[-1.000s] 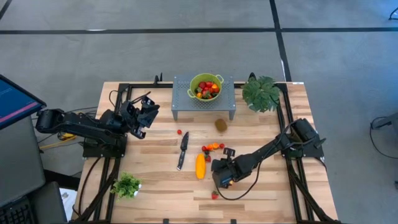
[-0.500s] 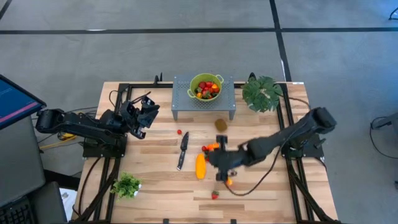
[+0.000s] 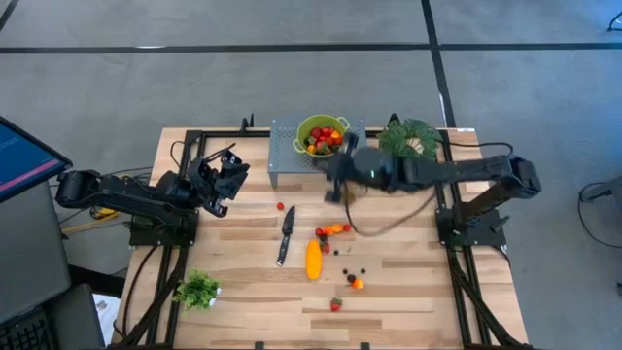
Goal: Pick & Place Fruit
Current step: Put the blueberry into the green strainer bowl on the shelf
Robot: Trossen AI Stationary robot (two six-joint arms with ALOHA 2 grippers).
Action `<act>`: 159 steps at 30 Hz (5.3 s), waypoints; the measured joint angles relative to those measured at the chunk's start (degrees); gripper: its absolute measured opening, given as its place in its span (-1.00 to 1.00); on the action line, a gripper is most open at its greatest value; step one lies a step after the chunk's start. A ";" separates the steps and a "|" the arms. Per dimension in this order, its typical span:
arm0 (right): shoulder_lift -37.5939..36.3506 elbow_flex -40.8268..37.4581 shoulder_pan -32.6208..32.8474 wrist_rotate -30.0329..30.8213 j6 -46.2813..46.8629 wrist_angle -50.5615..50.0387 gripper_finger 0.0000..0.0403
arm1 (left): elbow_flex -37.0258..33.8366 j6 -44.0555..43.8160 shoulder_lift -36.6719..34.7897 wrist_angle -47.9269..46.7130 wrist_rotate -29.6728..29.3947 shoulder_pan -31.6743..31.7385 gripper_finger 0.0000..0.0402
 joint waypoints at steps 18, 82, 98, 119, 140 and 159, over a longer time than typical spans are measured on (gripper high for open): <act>6.10 -0.02 -22.38 -13.60 11.02 -0.98 -0.78 | 0.00 0.00 -0.02 -0.02 -0.16 -0.02 -0.47; 5.16 0.10 -3.77 -13.50 13.85 -15.18 0.32 | 0.00 0.00 -0.02 -0.02 -0.13 -0.02 -0.47; 5.64 -3.92 14.13 -3.44 29.55 -20.04 0.32 | 0.00 0.00 -0.01 -0.03 0.08 -0.01 -0.47; 5.64 -15.06 27.13 6.21 47.60 -13.17 0.32 | 0.00 0.01 0.00 -0.03 -0.20 -0.01 -0.47; 5.64 -15.04 26.62 6.23 47.80 -13.30 0.32 | 0.00 0.00 -0.02 -0.02 -0.14 -0.02 -0.47; 5.64 -15.02 18.37 -0.12 45.95 -8.07 0.32 | 0.00 0.01 -0.02 -0.02 0.06 0.00 -0.47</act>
